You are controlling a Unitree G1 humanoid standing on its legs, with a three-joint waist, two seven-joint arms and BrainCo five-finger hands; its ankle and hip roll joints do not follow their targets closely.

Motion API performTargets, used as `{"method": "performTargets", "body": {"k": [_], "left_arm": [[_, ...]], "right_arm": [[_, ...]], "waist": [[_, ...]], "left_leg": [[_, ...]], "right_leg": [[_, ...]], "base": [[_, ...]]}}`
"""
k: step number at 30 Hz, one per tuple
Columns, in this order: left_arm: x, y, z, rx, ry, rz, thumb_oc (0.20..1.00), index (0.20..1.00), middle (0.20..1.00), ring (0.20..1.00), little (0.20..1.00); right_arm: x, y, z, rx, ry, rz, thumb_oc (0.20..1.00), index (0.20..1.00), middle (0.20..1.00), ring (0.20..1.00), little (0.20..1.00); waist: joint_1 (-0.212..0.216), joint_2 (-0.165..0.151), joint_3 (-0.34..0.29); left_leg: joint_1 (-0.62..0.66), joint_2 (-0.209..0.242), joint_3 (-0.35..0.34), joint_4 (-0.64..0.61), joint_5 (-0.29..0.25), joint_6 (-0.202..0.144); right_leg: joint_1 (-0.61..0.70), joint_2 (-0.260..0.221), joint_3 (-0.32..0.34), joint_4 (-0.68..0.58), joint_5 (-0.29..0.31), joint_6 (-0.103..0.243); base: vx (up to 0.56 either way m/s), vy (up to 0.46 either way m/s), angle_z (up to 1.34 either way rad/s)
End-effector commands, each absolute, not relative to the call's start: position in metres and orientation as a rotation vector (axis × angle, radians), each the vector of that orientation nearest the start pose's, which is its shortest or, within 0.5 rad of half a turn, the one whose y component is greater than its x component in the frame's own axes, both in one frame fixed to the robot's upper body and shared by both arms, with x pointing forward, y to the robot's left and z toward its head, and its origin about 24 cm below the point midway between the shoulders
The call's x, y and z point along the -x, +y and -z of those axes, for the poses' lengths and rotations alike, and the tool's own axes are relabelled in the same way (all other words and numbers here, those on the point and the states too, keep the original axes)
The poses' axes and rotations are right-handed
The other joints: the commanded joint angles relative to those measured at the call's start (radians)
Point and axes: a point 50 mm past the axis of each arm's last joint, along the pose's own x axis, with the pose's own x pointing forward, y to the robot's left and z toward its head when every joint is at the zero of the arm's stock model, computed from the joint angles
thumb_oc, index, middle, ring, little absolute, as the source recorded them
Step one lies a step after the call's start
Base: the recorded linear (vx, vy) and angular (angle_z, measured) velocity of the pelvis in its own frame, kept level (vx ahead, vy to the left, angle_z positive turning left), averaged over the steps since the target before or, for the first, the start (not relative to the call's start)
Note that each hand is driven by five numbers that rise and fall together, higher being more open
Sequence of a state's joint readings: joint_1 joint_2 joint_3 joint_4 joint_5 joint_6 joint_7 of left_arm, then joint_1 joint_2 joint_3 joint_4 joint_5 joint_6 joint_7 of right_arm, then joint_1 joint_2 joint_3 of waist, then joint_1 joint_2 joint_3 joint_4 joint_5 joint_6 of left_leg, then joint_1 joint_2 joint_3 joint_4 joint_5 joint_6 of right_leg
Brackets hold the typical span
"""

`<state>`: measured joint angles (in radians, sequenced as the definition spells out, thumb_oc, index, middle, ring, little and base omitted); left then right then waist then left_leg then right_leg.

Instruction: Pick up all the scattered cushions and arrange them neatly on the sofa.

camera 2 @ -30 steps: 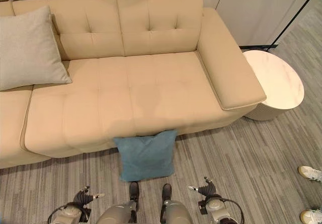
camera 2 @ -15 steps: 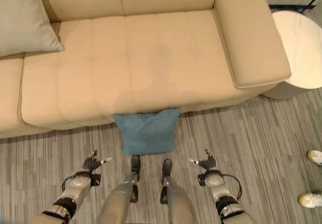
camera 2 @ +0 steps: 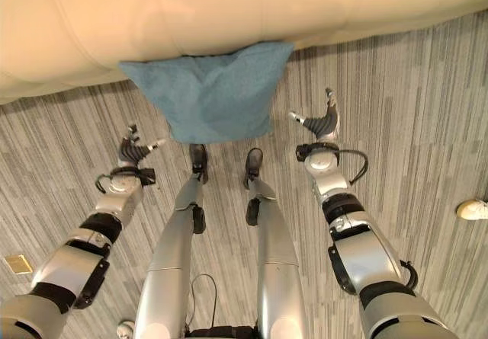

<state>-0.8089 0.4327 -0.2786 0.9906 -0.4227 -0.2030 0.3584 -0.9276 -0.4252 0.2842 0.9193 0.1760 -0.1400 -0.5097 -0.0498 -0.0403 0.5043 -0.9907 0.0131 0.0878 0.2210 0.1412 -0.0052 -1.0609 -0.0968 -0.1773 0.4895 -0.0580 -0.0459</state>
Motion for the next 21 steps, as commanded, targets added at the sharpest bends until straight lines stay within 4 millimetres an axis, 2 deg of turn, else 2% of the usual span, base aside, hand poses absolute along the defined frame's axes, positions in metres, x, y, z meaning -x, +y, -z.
{"method": "performTargets", "body": {"k": [1, 4, 7, 9, 10, 11, 13, 21], "left_arm": [[-0.369, 0.236, -0.084, -0.149, 0.0, -0.391, 1.0, 1.0, 1.0, 1.0, 1.0], [-0.384, 0.234, -0.123, -0.177, -0.101, -0.387, 1.0, 1.0, 1.0, 1.0, 1.0], [-0.387, 0.233, -0.133, -0.187, -0.127, -0.395, 1.0, 1.0, 1.0, 1.0, 1.0], [-0.394, 0.234, -0.158, -0.206, -0.185, -0.425, 1.0, 1.0, 1.0, 1.0, 1.0], [-0.395, 0.235, -0.163, -0.212, -0.196, -0.432, 1.0, 1.0, 1.0, 1.0, 1.0], [-0.396, 0.235, -0.164, -0.212, -0.197, -0.432, 1.0, 1.0, 1.0, 1.0, 1.0], [-0.4, 0.232, -0.178, -0.223, -0.23, -0.452, 1.0, 1.0, 1.0, 1.0, 1.0], [-0.406, 0.212, -0.193, -0.223, -0.264, -0.442, 1.0, 1.0, 1.0, 1.0, 1.0]], "right_arm": [[-0.383, -0.226, -0.127, 0.373, -0.136, 0.47, 1.0, 1.0, 1.0, 1.0, 1.0], [-0.391, -0.229, -0.149, 0.388, -0.177, 0.491, 1.0, 1.0, 1.0, 1.0, 1.0], [-0.393, -0.228, -0.157, 0.398, -0.193, 0.496, 1.0, 1.0, 1.0, 1.0, 1.0], [-0.398, -0.227, -0.176, 0.391, -0.244, 0.515, 1.0, 1.0, 1.0, 1.0, 1.0], [-0.399, -0.226, -0.179, 0.394, -0.253, 0.514, 1.0, 1.0, 1.0, 1.0, 1.0], [-0.399, -0.226, -0.18, 0.393, -0.254, 0.514, 1.0, 1.0, 1.0, 1.0, 1.0], [-0.402, -0.22, -0.191, 0.397, -0.283, 0.505, 1.0, 1.0, 1.0, 1.0, 1.0], [-0.408, -0.201, -0.214, 0.408, -0.354, 0.469, 1.0, 1.0, 1.0, 1.0, 1.0]], "waist": [[-0.007, 0.021, -0.136], [-0.01, 0.032, -0.13], [-0.011, 0.036, -0.129], [-0.011, 0.039, -0.121], [-0.012, 0.037, -0.121], [-0.012, 0.037, -0.122], [-0.011, 0.037, -0.124], [-0.01, 0.026, -0.124]], "left_leg": [[-0.05, 0.028, -0.022, 0.132, -0.166, -0.043], [-0.134, 0.027, -0.033, 0.183, -0.181, -0.029], [-0.167, 0.024, -0.034, 0.203, -0.186, -0.023], [-0.215, 0.021, -0.04, 0.219, -0.192, -0.012], [-0.224, 0.021, -0.041, 0.222, -0.192, -0.011], [-0.226, 0.021, -0.041, 0.222, -0.192, -0.011], [-0.261, 0.014, -0.049, 0.231, -0.19, -0.007], [-0.313, 0.01, -0.062, 0.248, -0.187, -0.003]], "right_leg": [[-0.012, -0.049, 0.075, -0.034, 0.027, 0.149], [-0.099, -0.048, 0.085, 0.021, 0.012, 0.15], [-0.136, -0.048, 0.09, 0.048, 0.006, 0.152], [-0.193, -0.044, 0.097, 0.076, 0.003, 0.157], [-0.201, -0.045, 0.096, 0.076, 0.004, 0.158], [-0.203, -0.045, 0.096, 0.077, 0.003, 0.158], [-0.239, -0.042, 0.098, 0.089, 0.004, 0.16], [-0.288, -0.034, 0.1, 0.104, 0.01, 0.162]], "base": [[0.01, -0.037, 0.09], [0.03, -0.02, 0.11], [0.03, -0.003, 0.09], [0.06, -0.009, 0.01], [0.0, 0.0, 0.0], [0.0, 0.0, 0.0], [0.03, -0.031, 0.01], [0.0, -0.015, 0.0]]}}
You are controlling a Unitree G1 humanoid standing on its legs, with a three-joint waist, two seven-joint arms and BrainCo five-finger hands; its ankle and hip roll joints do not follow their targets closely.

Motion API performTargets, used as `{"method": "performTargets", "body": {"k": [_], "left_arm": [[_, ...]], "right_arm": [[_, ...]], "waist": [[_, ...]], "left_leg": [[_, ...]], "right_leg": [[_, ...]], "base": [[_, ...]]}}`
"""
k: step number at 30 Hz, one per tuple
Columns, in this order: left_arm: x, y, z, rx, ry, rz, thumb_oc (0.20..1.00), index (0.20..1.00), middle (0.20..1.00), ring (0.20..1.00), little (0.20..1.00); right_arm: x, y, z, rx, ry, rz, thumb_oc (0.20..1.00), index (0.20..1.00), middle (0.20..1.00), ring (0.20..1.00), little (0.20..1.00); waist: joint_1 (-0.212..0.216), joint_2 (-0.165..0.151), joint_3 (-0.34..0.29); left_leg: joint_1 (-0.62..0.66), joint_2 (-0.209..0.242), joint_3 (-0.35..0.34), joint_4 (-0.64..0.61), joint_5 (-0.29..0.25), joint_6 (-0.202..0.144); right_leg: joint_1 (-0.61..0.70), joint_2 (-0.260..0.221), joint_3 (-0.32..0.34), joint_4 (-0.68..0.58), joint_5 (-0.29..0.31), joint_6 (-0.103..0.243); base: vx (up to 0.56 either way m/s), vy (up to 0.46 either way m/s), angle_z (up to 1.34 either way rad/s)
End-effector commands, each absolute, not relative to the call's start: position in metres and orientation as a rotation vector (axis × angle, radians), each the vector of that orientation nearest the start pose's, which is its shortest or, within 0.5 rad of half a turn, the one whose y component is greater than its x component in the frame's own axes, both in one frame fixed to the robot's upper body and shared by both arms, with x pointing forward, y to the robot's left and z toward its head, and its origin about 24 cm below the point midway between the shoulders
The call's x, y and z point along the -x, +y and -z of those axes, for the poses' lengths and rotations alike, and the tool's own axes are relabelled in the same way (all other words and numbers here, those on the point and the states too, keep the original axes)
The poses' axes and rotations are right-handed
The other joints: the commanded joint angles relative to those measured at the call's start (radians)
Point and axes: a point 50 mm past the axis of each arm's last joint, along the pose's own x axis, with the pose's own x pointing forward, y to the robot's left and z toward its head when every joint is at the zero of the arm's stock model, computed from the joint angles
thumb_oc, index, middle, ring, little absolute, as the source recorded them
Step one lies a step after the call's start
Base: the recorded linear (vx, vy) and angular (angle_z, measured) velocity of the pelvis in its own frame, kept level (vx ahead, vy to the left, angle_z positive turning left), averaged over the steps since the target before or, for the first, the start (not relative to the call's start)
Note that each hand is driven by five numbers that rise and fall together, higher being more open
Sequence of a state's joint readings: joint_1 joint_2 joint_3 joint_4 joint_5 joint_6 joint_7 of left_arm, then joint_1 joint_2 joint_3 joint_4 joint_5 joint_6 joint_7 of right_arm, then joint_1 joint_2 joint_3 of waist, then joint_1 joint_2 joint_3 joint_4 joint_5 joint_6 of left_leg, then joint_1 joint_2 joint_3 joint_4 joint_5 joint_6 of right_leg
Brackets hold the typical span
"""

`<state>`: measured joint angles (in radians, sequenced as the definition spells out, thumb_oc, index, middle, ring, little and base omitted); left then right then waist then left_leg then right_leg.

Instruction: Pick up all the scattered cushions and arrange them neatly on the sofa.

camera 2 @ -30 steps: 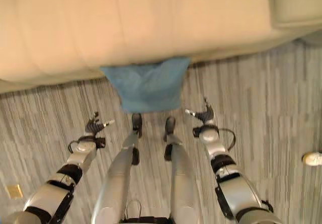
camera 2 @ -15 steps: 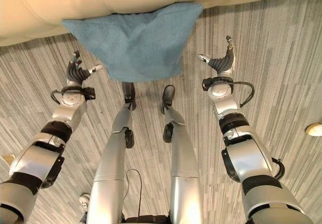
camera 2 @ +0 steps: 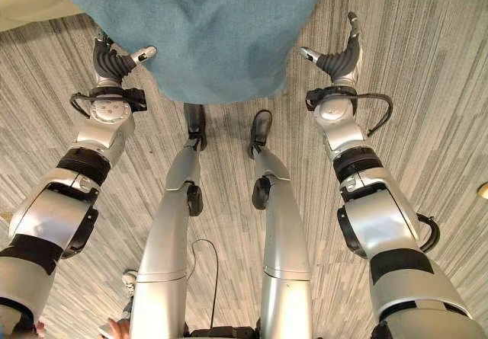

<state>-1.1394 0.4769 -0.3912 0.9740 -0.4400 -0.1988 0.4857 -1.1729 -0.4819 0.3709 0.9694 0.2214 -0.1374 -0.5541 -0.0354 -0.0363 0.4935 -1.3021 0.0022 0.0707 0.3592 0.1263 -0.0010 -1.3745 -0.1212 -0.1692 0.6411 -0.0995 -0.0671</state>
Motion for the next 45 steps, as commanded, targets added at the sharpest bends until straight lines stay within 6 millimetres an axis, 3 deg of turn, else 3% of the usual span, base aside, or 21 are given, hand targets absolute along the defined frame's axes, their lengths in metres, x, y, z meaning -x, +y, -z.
{"method": "performTargets", "body": {"k": [1, 2, 5, 6, 11, 18, 19, 20, 21, 22, 25, 31, 36, 45], "left_arm": [[-0.409, 0.205, -0.201, -0.231, -0.282, -0.425, 1.0, 1.0, 1.0, 1.0, 1.0], [-0.409, 0.205, -0.202, -0.231, -0.283, -0.425, 1.0, 1.0, 1.0, 1.0, 1.0], [-0.413, 0.178, -0.231, -0.248, -0.373, -0.365, 1.0, 1.0, 1.0, 1.0, 1.0], [-0.413, 0.178, -0.231, -0.247, -0.374, -0.365, 1.0, 1.0, 1.0, 1.0, 1.0], [-0.414, 0.141, -0.256, -0.248, -0.462, -0.28, 1.0, 1.0, 1.0, 1.0, 1.0], [-0.41, 0.095, -0.277, -0.182, -0.53, -0.179, 1.0, 1.0, 1.0, 1.0, 1.0], [-0.409, 0.091, -0.279, -0.169, -0.534, -0.169, 0.605, 0.605, 0.605, 0.605, 0.605], [-0.408, 0.086, -0.28, -0.152, -0.534, -0.161, 0.404, 0.404, 0.404, 0.404, 0.404], [-0.407, 0.083, -0.28, -0.138, -0.536, -0.151, 0.2, 0.2, 0.2, 0.2, 0.2], [-0.406, 0.078, -0.281, -0.123, -0.542, -0.14, 0.2, 0.2, 0.2, 0.2, 0.2], [-0.4, 0.071, -0.281, -0.059, -0.568, -0.098, 0.2, 0.2, 0.2, 0.2, 0.2], [-0.397, 0.073, -0.266, 0.033, -0.541, -0.079, 0.2, 0.2, 0.2, 0.2, 0.2], [-0.388, 0.075, -0.24, 0.159, -0.503, -0.058, 0.2, 0.2, 0.2, 0.2, 0.2], [-0.356, 0.09, -0.19, 0.156, -0.496, -0.001, 0.2, 0.2, 0.2, 0.2, 0.2]], "right_arm": [[-0.409, -0.194, -0.223, 0.422, -0.378, 0.452, 1.0, 1.0, 1.0, 1.0, 1.0], [-0.409, -0.194, -0.223, 0.422, -0.379, 0.452, 1.0, 1.0, 1.0, 1.0, 1.0], [-0.414, -0.177, -0.241, 0.47, -0.419, 0.412, 1.0, 1.0, 1.0, 1.0, 1.0], [-0.414, -0.177, -0.242, 0.47, -0.42, 0.412, 1.0, 1.0, 1.0, 1.0, 1.0], [-0.417, -0.155, -0.257, 0.498, -0.452, 0.357, 1.0, 1.0, 1.0, 1.0, 1.0], [-0.417, -0.105, -0.265, 0.433, -0.488, 0.226, 1.0, 1.0, 1.0, 1.0, 1.0], [-0.416, -0.097, -0.265, 0.402, -0.489, 0.203, 1.0, 1.0, 1.0, 1.0, 1.0], [-0.415, -0.09, -0.265, 0.369, -0.491, 0.177, 0.567, 0.567, 0.567, 0.567, 0.567], [-0.414, -0.085, -0.264, 0.347, -0.488, 0.158, 0.291, 0.291, 0.291, 0.291, 0.291], [-0.413, -0.079, -0.261, 0.319, -0.486, 0.135, 0.2, 0.2, 0.2, 0.2, 0.2], [-0.408, -0.067, -0.257, 0.214, -0.488, 0.072, 0.2, 0.2, 0.2, 0.2, 0.2], [-0.404, -0.07, -0.251, 0.153, -0.502, 0.044, 0.2, 0.2, 0.2, 0.2, 0.2], [-0.397, -0.091, -0.24, 0.012, -0.526, 0.08, 0.2, 0.2, 0.2, 0.2, 0.2], [-0.363, -0.112, -0.202, -0.139, -0.581, 0.06, 0.2, 0.2, 0.2, 0.2, 0.2]], "waist": [[-0.026, 0.018, -0.113], [-0.026, 0.018, -0.113], [-0.022, 0.013, -0.118], [-0.022, 0.014, -0.118], [-0.009, 0.02, -0.13], [0.007, 0.029, -0.149], [0.009, 0.03, -0.152], [0.01, 0.031, -0.155], [0.011, 0.032, -0.158], [0.012, 0.032, -0.161], [0.014, 0.036, -0.172], [0.009, 0.034, -0.19], [0.006, 0.039, -0.203], [0.0, 0.047, -0.211]], "left_leg": [[-0.015, 0.019, -0.05, 0.112, -0.169, -0.006], [-0.017, 0.019, -0.05, 0.112, -0.169, -0.006], [-0.047, 0.02, -0.062, 0.113, -0.164, -0.003], [-0.049, 0.02, -0.063, 0.114, -0.164, -0.003], [-0.083, 0.013, -0.076, 0.128, -0.155, -0.007], [-0.126, 0.004, -0.087, 0.135, -0.146, -0.01], [-0.13, 0.004, -0.087, 0.137, -0.145, -0.01], [-0.134, 0.004, -0.086, 0.138, -0.144, -0.011], [-0.136, 0.003, -0.087, 0.139, -0.144, -0.011], [-0.137, 0.002, -0.087, 0.14, -0.143, -0.012], [-0.13, 0.002, -0.085, 0.133, -0.14, -0.016], [-0.083, 0.005, -0.076, 0.08, -0.129, -0.026], [0.04, 0.004, -0.067, -0.01, -0.11, -0.045], [0.361, 0.01, -0.061, -0.175, -0.06, -0.076]], "right_leg": [[0.014, -0.008, 0.093, -0.044, 0.053, 0.184], [0.012, -0.008, 0.093, -0.044, 0.053, 0.184], [-0.015, -0.007, 0.086, -0.042, 0.057, 0.187], [-0.016, -0.007, 0.086, -0.042, 0.057, 0.187], [-0.046, -0.005, 0.079, -0.018, 0.05, 0.183], [-0.08, -0.005, 0.073, -0.002, 0.049, 0.185], [-0.084, -0.004, 0.073, 0.0, 0.049, 0.184], [-0.086, -0.004, 0.074, 0.002, 0.05, 0.184], [-0.088, -0.004, 0.074, 0.004, 0.049, 0.184], [-0.089, -0.005, 0.072, 0.006, 0.048, 0.184], [-0.082, -0.001, 0.071, 0.002, 0.048, 0.185], [-0.034, 0.005, 0.061, -0.052, 0.06, 0.188], [0.073, 0.015, 0.046, -0.119, 0.065, 0.189], [0.354, 0.002, 0.011, -0.26, 0.112, 0.179]], "base": [[0.0, -0.036, 0.01], [0.0, -0.036, 0.01], [0.01, -0.03, 0.0], [0.01, -0.054, 0.01], [0.0, -0.014, 0.03], [0.0, -0.005, 0.01], [0.0, 0.0, 0.0], [0.0, 0.0, 0.0], [0.0, 0.0, 0.0], [0.0, 0.0, 0.0], [0.0, 0.0, 0.0], [0.0, 0.0, 0.0], [-0.01, -0.003, 0.0], [0.0, -0.005, -0.03]]}}
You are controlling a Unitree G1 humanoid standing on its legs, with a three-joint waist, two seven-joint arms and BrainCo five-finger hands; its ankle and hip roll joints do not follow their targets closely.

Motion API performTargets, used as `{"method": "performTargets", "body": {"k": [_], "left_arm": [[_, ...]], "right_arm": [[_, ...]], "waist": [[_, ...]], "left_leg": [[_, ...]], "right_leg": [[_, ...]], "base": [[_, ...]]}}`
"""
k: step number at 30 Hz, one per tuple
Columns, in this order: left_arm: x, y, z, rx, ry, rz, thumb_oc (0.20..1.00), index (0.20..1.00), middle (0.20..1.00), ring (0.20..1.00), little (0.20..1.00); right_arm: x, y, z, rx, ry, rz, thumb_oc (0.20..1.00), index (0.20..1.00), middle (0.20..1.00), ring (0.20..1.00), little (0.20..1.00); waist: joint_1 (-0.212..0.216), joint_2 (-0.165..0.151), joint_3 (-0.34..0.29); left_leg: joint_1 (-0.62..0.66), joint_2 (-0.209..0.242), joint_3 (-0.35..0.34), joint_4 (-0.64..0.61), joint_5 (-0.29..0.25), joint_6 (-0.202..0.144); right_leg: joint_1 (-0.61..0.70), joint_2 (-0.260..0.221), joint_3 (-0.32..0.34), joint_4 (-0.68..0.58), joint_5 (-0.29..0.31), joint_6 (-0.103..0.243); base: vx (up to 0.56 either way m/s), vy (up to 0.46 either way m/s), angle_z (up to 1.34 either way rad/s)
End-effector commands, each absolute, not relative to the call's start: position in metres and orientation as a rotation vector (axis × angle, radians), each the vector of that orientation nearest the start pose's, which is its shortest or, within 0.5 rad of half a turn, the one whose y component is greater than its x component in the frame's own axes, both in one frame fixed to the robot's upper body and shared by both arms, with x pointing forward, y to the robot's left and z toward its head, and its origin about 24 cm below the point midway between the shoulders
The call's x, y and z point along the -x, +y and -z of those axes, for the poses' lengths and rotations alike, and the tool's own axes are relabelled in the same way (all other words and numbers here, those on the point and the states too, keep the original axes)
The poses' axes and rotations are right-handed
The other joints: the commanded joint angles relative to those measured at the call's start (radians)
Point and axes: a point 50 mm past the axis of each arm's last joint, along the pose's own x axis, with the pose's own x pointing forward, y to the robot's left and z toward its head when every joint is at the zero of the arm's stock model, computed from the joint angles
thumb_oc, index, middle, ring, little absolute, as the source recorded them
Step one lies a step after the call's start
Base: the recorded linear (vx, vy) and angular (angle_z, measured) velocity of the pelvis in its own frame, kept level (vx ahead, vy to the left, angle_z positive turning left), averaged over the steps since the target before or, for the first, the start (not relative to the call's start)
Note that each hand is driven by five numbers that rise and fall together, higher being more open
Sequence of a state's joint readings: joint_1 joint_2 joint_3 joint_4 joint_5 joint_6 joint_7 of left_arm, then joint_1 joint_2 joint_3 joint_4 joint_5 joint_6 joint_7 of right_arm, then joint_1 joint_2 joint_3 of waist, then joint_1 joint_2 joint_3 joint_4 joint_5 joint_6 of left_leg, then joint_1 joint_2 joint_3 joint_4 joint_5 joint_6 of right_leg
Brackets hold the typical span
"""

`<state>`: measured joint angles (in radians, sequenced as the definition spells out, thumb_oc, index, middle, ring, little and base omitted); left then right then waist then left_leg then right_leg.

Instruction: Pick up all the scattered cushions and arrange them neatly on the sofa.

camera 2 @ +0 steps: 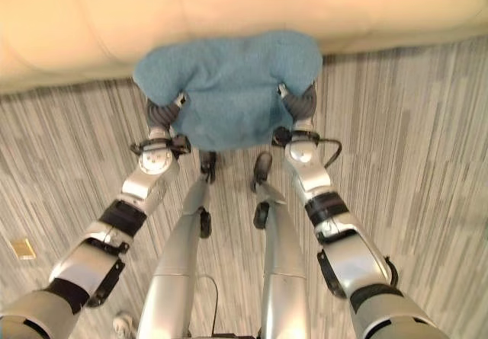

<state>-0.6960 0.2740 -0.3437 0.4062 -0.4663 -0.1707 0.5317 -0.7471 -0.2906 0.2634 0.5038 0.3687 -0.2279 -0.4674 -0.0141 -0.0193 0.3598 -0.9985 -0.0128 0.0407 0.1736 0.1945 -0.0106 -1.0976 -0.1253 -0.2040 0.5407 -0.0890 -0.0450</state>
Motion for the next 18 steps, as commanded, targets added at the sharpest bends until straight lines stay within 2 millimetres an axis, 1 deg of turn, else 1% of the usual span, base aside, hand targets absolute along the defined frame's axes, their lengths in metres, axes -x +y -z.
{"method": "performTargets", "body": {"k": [1, 2, 3, 4, 5, 6, 7, 9, 13, 14, 15, 16, 18], "left_arm": [[-0.349, 0.094, -0.18, 0.135, -0.494, 0.018, 0.2, 0.2, 0.2, 0.2, 0.2], [-0.337, 0.096, -0.158, 0.154, -0.446, 0.039, 0.2, 0.2, 0.2, 0.2, 0.2], [-0.329, 0.099, -0.143, 0.156, -0.414, 0.047, 0.2, 0.2, 0.2, 0.2, 0.2], [-0.32, 0.103, -0.124, 0.153, -0.359, 0.052, 0.2, 0.2, 0.2, 0.2, 0.2], [-0.32, 0.103, -0.124, 0.152, -0.359, 0.052, 0.2, 0.2, 0.2, 0.2, 0.2], [-0.313, 0.11, -0.109, 0.127, -0.321, 0.045, 0.2, 0.2, 0.2, 0.2, 0.2], [-0.31, 0.113, -0.105, 0.124, -0.311, 0.044, 0.2, 0.2, 0.2, 0.2, 0.2], [-0.302, 0.121, -0.091, 0.099, -0.269, 0.034, 0.2, 0.2, 0.2, 0.2, 0.2], [-0.287, 0.134, -0.068, 0.069, -0.189, 0.017, 0.2, 0.2, 0.2, 0.2, 0.2], [-0.28, 0.14, -0.058, 0.074, -0.151, 0.0, 0.2, 0.2, 0.2, 0.2, 0.2], [-0.277, 0.143, -0.054, 0.079, -0.132, -0.009, 0.2, 0.2, 0.2, 0.2, 0.2], [-0.271, 0.145, -0.047, 0.094, -0.1, -0.02, 0.2, 0.2, 0.2, 0.2, 0.2], [-0.266, 0.148, -0.041, 0.103, -0.078, -0.03, 0.2, 0.2, 0.2, 0.2, 0.2]], "right_arm": [[-0.356, -0.115, -0.19, -0.142, -0.571, 0.05, 0.2, 0.2, 0.2, 0.2, 0.2], [-0.343, -0.119, -0.167, -0.147, -0.529, 0.034, 0.2, 0.2, 0.2, 0.2, 0.2], [-0.333, -0.123, -0.148, -0.146, -0.484, 0.029, 0.2, 0.2, 0.2, 0.2, 0.2], [-0.325, -0.127, -0.131, -0.114, -0.441, 0.027, 0.2, 0.2, 0.2, 0.2, 0.2], [-0.325, -0.127, -0.131, -0.114, -0.44, 0.027, 0.2, 0.2, 0.2, 0.2, 0.2], [-0.317, -0.132, -0.116, -0.076, -0.4, 0.027, 0.2, 0.2, 0.2, 0.2, 0.2], [-0.313, -0.136, -0.113, -0.044, -0.397, 0.029, 0.2, 0.2, 0.2, 0.2, 0.2], [-0.306, -0.145, -0.103, -0.018, -0.368, 0.039, 0.2, 0.2, 0.2, 0.2, 0.2], [-0.293, -0.161, -0.085, 0.035, -0.305, 0.061, 0.2, 0.2, 0.2, 0.2, 0.2], [-0.286, -0.167, -0.078, 0.048, -0.279, 0.074, 0.2, 0.2, 0.2, 0.2, 0.2], [-0.282, -0.171, -0.075, 0.05, -0.265, 0.088, 0.2, 0.2, 0.2, 0.2, 0.2], [-0.274, -0.178, -0.069, 0.05, -0.245, 0.114, 0.2, 0.2, 0.2, 0.2, 0.2], [-0.267, -0.183, -0.062, 0.053, -0.22, 0.136, 0.2, 0.2, 0.2, 0.2, 0.2]], "waist": [[-0.027, 0.028, -0.093], [-0.034, 0.025, -0.105], [-0.037, 0.021, -0.111], [-0.038, 0.02, -0.118], [-0.038, 0.02, -0.115], [-0.039, 0.016, -0.128], [-0.042, 0.011, -0.133], [-0.045, 0.003, -0.152], [-0.053, -0.008, -0.194], [-0.058, -0.011, -0.219], [-0.061, -0.013, -0.228], [-0.071, -0.016, -0.25], [-0.08, -0.016, -0.265]], "left_leg": [[0.121, 0.023, -0.031, -0.001, -0.133, -0.07], [0.249, 0.022, -0.029, -0.035, -0.136, -0.074], [0.341, 0.025, -0.028, -0.064, -0.135, -0.079], [0.442, 0.03, -0.021, -0.097, -0.134, -0.08], [0.449, 0.031, -0.021, -0.099, -0.134, -0.081], [0.539, 0.034, -0.013, -0.132, -0.135, -0.083], [0.588, 0.042, -0.009, -0.152, -0.131, -0.086], [0.665, 0.052, 0.003, -0.17, -0.139, -0.087], [0.782, 0.061, 0.026, -0.196, -0.149, -0.086], [0.828, 0.062, 0.036, -0.208, -0.155, -0.085], [0.849, 0.062, 0.04, -0.212, -0.158, -0.085], [0.887, 0.069, 0.053, -0.218, -0.164, -0.089], [0.915, 0.075, 0.063, -0.215, -0.17, -0.093]], "right_leg": [[0.142, 0.003, 0.037, -0.186, 0.1, 0.155], [0.267, 0.002, 0.024, -0.232, 0.1, 0.154], [0.358, 0.002, 0.019, -0.264, 0.101, 0.156], [0.458, 0.005, 0.013, -0.296, 0.101, 0.157], [0.464, 0.005, 0.013, -0.299, 0.102, 0.157], [0.557, 0.013, 0.008, -0.331, 0.1, 0.158], [0.611, 0.016, 0.01, -0.358, 0.105, 0.16], [0.692, 0.024, 0.011, -0.385, 0.096, 0.16], [0.827, 0.041, 0.02, -0.443, 0.089, 0.162], [0.875, 0.051, 0.026, -0.461, 0.085, 0.161], [0.898, 0.057, 0.029, -0.469, 0.082, 0.161], [0.939, 0.064, 0.034, -0.483, 0.077, 0.16], [0.969, 0.072, 0.041, -0.494, 0.071, 0.158]], "base": [[0.08, -0.01, -0.01], [0.08, -0.018, -0.05], [0.1, -0.002, -0.1], [0.09, -0.006, -0.08], [0.14, 0.003, -0.08], [0.11, -0.012, -0.06], [0.17, -0.006, -0.07], [0.14, -0.012, -0.08], [0.12, -0.012, -0.07], [0.13, -0.032, -0.12], [0.15, -0.057, -0.18], [0.1, -0.059, -0.12], [0.08, -0.044, -0.02]]}}
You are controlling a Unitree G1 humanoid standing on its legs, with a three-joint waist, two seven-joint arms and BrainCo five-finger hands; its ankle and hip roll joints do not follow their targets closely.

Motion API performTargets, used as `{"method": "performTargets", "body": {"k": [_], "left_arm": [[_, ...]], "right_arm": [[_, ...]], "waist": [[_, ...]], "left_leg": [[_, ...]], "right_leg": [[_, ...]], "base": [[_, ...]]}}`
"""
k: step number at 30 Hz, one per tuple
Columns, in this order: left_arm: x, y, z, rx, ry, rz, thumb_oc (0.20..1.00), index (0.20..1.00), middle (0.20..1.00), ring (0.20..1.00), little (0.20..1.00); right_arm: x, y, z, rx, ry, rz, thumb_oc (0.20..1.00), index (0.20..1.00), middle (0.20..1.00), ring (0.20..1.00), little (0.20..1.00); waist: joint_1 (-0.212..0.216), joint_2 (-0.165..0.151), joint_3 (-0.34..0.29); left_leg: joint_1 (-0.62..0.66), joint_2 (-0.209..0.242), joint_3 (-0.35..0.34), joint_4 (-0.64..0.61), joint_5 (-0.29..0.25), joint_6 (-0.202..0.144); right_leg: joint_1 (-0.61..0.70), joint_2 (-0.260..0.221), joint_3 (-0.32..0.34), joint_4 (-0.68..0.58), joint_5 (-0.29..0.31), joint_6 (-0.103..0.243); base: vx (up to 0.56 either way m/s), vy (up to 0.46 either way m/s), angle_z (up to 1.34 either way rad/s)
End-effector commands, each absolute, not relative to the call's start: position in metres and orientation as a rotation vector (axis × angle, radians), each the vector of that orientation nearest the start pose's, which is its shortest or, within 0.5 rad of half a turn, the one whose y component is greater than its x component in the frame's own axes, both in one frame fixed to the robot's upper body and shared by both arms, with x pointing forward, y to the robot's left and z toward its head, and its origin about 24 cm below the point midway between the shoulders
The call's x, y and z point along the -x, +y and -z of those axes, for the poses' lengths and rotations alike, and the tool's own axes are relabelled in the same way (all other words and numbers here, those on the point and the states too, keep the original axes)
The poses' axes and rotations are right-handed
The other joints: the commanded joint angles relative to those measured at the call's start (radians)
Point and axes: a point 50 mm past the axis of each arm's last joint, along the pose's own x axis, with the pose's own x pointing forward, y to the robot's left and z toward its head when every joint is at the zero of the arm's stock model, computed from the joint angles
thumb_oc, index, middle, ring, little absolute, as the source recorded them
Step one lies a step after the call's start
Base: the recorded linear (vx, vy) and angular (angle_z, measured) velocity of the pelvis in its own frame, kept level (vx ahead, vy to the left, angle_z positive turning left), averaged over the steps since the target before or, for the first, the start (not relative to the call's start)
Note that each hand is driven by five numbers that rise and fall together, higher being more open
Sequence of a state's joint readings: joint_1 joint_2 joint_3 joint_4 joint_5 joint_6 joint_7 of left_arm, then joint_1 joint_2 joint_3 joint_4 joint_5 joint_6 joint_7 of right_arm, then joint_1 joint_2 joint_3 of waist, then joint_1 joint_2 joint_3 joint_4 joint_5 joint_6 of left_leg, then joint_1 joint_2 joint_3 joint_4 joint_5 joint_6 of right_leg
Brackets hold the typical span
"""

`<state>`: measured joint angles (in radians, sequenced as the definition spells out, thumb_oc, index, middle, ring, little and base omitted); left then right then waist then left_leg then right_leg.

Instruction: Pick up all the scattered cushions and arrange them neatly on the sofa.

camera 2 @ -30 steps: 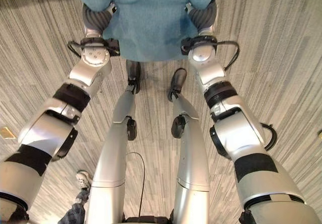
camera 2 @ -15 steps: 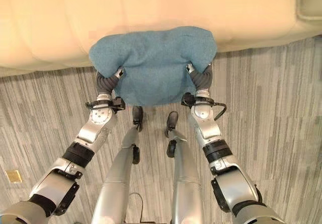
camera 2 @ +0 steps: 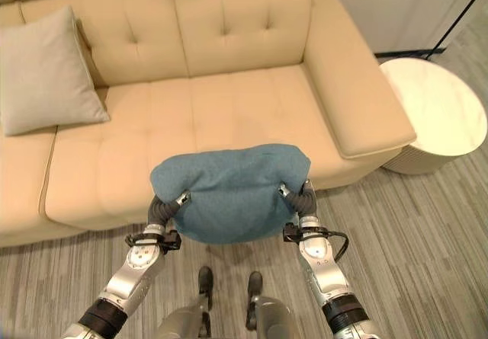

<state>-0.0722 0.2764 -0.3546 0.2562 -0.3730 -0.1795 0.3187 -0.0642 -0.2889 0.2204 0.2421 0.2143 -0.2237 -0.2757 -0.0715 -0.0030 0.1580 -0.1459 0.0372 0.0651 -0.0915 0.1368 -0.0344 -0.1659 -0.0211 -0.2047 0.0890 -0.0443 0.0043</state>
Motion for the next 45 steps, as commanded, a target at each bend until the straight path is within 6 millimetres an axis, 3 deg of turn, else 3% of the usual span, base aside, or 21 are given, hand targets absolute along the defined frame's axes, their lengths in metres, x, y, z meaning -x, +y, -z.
{"method": "performTargets", "body": {"k": [1, 5, 9, 14, 16, 18, 22, 23, 27, 28, 31, 33, 38, 41, 42, 45], "left_arm": [[-0.265, 0.148, -0.041, 0.103, -0.077, -0.03, 0.2, 0.2, 0.2, 0.2, 0.2], [-0.257, 0.151, -0.031, 0.114, -0.032, -0.041, 0.2, 0.2, 0.2, 0.2, 0.2], [-0.254, 0.146, -0.028, 0.141, -0.01, -0.039, 0.2, 0.2, 0.2, 0.2, 0.2], [-0.254, 0.141, -0.03, 0.143, -0.017, -0.017, 0.2, 0.2, 0.2, 0.2, 0.2], [-0.254, 0.14, -0.032, 0.125, -0.024, -0.008, 0.2, 0.2, 0.2, 0.2, 0.2], [-0.249, 0.144, -0.033, 0.109, -0.032, -0.003, 0.2, 0.2, 0.2, 0.2, 0.2], [-0.25, 0.153, -0.041, 0.054, -0.073, 0.003, 0.2, 0.2, 0.2, 0.2, 0.2], [-0.25, 0.153, -0.041, 0.054, -0.073, 0.003, 0.2, 0.2, 0.2, 0.2, 0.2], [-0.252, 0.161, -0.052, 0.014, -0.126, -0.013, 0.2, 0.2, 0.2, 0.2, 0.2], [-0.253, 0.16, -0.055, 0.035, -0.142, -0.019, 0.2, 0.2, 0.2, 0.2, 0.2], [-0.251, 0.159, -0.054, 0.05, -0.138, -0.014, 0.2, 0.2, 0.2, 0.2, 0.2], [-0.251, 0.16, -0.054, 0.062, -0.135, -0.019, 0.2, 0.2, 0.2, 0.2, 0.2], [-0.253, 0.155, -0.052, 0.082, -0.13, -0.005, 0.2, 0.2, 0.2, 0.2, 0.2], [-0.251, 0.149, -0.05, 0.136, -0.122, 0.012, 0.2, 0.2, 0.2, 0.2, 0.2], [-0.252, 0.146, -0.049, 0.156, -0.115, 0.019, 0.2, 0.2, 0.2, 0.2, 0.2], [-0.251, 0.145, -0.047, 0.176, -0.1, 0.019, 0.2, 0.2, 0.2, 0.2, 0.2]], "right_arm": [[-0.266, -0.183, -0.062, 0.053, -0.219, 0.136, 0.2, 0.2, 0.2, 0.2, 0.2], [-0.254, -0.189, -0.05, 0.052, -0.174, 0.16, 0.2, 0.2, 0.2, 0.2, 0.2], [-0.251, -0.188, -0.05, 0.045, -0.17, 0.153, 0.2, 0.2, 0.2, 0.2, 0.2], [-0.253, -0.186, -0.053, 0.036, -0.179, 0.143, 0.2, 0.2, 0.2, 0.2, 0.2], [-0.256, -0.182, -0.057, -0.022, -0.191, 0.135, 0.2, 0.2, 0.2, 0.2, 0.2], [-0.257, -0.175, -0.059, -0.059, -0.202, 0.107, 0.2, 0.2, 0.2, 0.2, 0.2], [-0.261, -0.167, -0.064, -0.108, -0.223, 0.073, 0.2, 0.2, 0.2, 0.2, 0.2], [-0.261, -0.167, -0.064, -0.108, -0.223, 0.073, 0.2, 0.2, 0.2, 0.2, 0.2], [-0.265, -0.157, -0.072, -0.101, -0.261, 0.029, 0.2, 0.2, 0.2, 0.2, 0.2], [-0.265, -0.15, -0.076, -0.09, -0.275, -0.007, 0.2, 0.2, 0.2, 0.2, 0.2], [-0.265, -0.151, -0.077, -0.08, -0.277, -0.016, 0.2, 0.2, 0.2, 0.2, 0.2], [-0.265, -0.151, -0.077, -0.075, -0.275, -0.025, 0.2, 0.2, 0.2, 0.2, 0.2], [-0.26, -0.155, -0.071, -0.071, -0.256, -0.02, 0.2, 0.2, 0.2, 0.2, 0.2], [-0.257, -0.163, -0.068, -0.056, -0.245, -0.002, 0.2, 0.2, 0.2, 0.2, 0.2], [-0.256, -0.168, -0.069, -0.041, -0.243, 0.007, 0.2, 0.2, 0.2, 0.2, 0.2], [-0.255, -0.173, -0.069, -0.041, -0.242, 0.022, 0.2, 0.2, 0.2, 0.2, 0.2]], "waist": [[-0.022, -0.032, -0.063], [-0.035, -0.043, -0.088], [-0.035, -0.064, -0.075], [-0.02, -0.075, -0.087], [0.002, -0.071, -0.08], [0.017, -0.069, -0.084], [0.041, -0.064, -0.087], [0.041, -0.064, -0.087], [0.05, -0.039, -0.059], [0.041, -0.024, -0.047], [0.027, -0.025, -0.044], [0.019, -0.031, -0.04], [0.01, -0.044, -0.041], [0.002, -0.045, -0.048], [0.002, -0.051, -0.04], [0.007, -0.054, -0.036]], "left_leg": [[0.064, 0.026, 0.039, 0.05, -0.113, -0.07], [0.089, 0.04, 0.052, 0.099, -0.142, -0.073], [0.044, 0.043, 0.039, 0.259, -0.187, -0.062], [-0.014, 0.001, 0.01, 0.211, -0.165, -0.043], [-0.064, -0.033, -0.02, 0.202, -0.147, -0.034], [-0.033, -0.046, -0.041, 0.192, -0.159, -0.02], [0.016, -0.045, 0.003, 0.172, -0.182, 0.01], [0.016, -0.045, 0.003, 0.172, -0.182, 0.01], [0.081, -0.05, 0.047, 0.138, -0.195, 0.052], [0.134, -0.05, 0.061, 0.112, -0.213, 0.058], [0.157, -0.064, 0.046, 0.099, -0.224, 0.061], [0.17, -0.073, 0.038, 0.098, -0.234, 0.057], [0.181, -0.079, 0.007, 0.127, -0.273, 0.035], [0.148, -0.056, 0.01, 0.238, -0.303, 0.0], [0.074, -0.034, 0.022, 0.381, -0.292, -0.027], [0.002, 0.002, 0.062, 0.472, -0.251, -0.038]], "right_leg": [[0.04, -0.032, 0.042, -0.044, 0.026, 0.108], [0.104, -0.023, 0.046, -0.067, 0.013, 0.098], [0.138, -0.032, 0.059, -0.065, 0.001, 0.084], [0.143, -0.03, 0.081, -0.083, 0.007, 0.091], [0.148, -0.013, 0.122, -0.075, -0.002, 0.088], [0.157, -0.011, 0.161, -0.065, -0.01, 0.093], [0.158, -0.028, 0.197, -0.009, -0.032, 0.117], [0.158, -0.028, 0.197, -0.009, -0.032, 0.117], [0.046, -0.061, 0.182, 0.259, 0.013, 0.178], [-0.039, -0.077, 0.13, 0.265, 0.025, 0.167], [-0.067, -0.057, 0.13, 0.172, 0.042, 0.155], [-0.077, -0.055, 0.129, 0.073, 0.073, 0.157], [-0.05, -0.059, 0.126, -0.011, 0.108, 0.154], [0.003, -0.069, 0.09, -0.043, 0.1, 0.135], [0.045, -0.078, 0.065, -0.059, 0.085, 0.117], [0.088, -0.08, 0.034, -0.081, 0.06, 0.096]], "base": [[0.05, -0.047, 0.01], [0.06, -0.07, 0.02], [0.0, -0.018, 0.0], [0.07, 0.046, -0.09], [0.15, 0.16, -0.29], [0.24, 0.221, -0.72], [0.15, 0.171, -0.94], [0.13, 0.177, -0.51], [0.11, 0.16, -0.51], [0.13, 0.104, -0.47], [0.15, 0.002, -0.25], [0.14, -0.062, 0.04], [0.13, -0.146, 0.23], [0.14, -0.187, 0.62], [0.1, -0.191, 0.82], [0.08, -0.102, 0.67]]}}
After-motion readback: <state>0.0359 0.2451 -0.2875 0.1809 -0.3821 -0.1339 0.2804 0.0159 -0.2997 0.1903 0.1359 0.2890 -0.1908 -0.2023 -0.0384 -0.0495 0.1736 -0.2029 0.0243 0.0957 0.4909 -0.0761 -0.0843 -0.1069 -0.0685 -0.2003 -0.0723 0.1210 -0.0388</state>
